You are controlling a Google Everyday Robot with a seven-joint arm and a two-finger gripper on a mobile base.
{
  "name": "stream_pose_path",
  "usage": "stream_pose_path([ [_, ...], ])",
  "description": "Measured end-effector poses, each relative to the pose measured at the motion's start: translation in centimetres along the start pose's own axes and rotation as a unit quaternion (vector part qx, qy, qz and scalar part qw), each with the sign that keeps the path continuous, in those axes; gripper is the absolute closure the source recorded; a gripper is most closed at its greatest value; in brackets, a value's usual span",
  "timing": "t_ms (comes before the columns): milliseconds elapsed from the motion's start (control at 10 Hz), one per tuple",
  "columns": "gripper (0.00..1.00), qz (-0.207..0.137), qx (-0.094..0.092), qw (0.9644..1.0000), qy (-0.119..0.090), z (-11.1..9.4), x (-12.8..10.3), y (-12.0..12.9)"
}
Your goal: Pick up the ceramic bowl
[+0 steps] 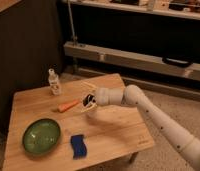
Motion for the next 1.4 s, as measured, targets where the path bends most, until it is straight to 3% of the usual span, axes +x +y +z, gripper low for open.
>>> stream_pose_path([
  [100,0.20,-0.031,0.002,0.9991,0.028,-0.5,-1.4,-0.8],
  [300,0.20,-0.113,-0.004,0.9891,0.095,-1.6,-5.7,-2.8],
  [500,0.20,-0.149,-0.008,0.9813,0.122,-1.7,-7.7,-3.5],
  [700,0.20,-0.155,-0.009,0.9797,0.127,-1.8,-7.9,-3.6],
  [900,0.20,-0.165,-0.008,0.9806,0.106,-2.0,-8.4,-3.8],
  [1000,0.20,-0.193,-0.011,0.9769,0.092,-2.0,-9.4,-3.7],
  [1100,0.20,-0.225,-0.014,0.9709,0.079,-1.9,-10.4,-3.5],
  [1300,0.20,-0.356,-0.029,0.9329,0.046,-1.3,-14.1,-1.3],
  [1400,0.20,-0.395,-0.039,0.9170,0.038,-0.9,-15.2,-0.4],
])
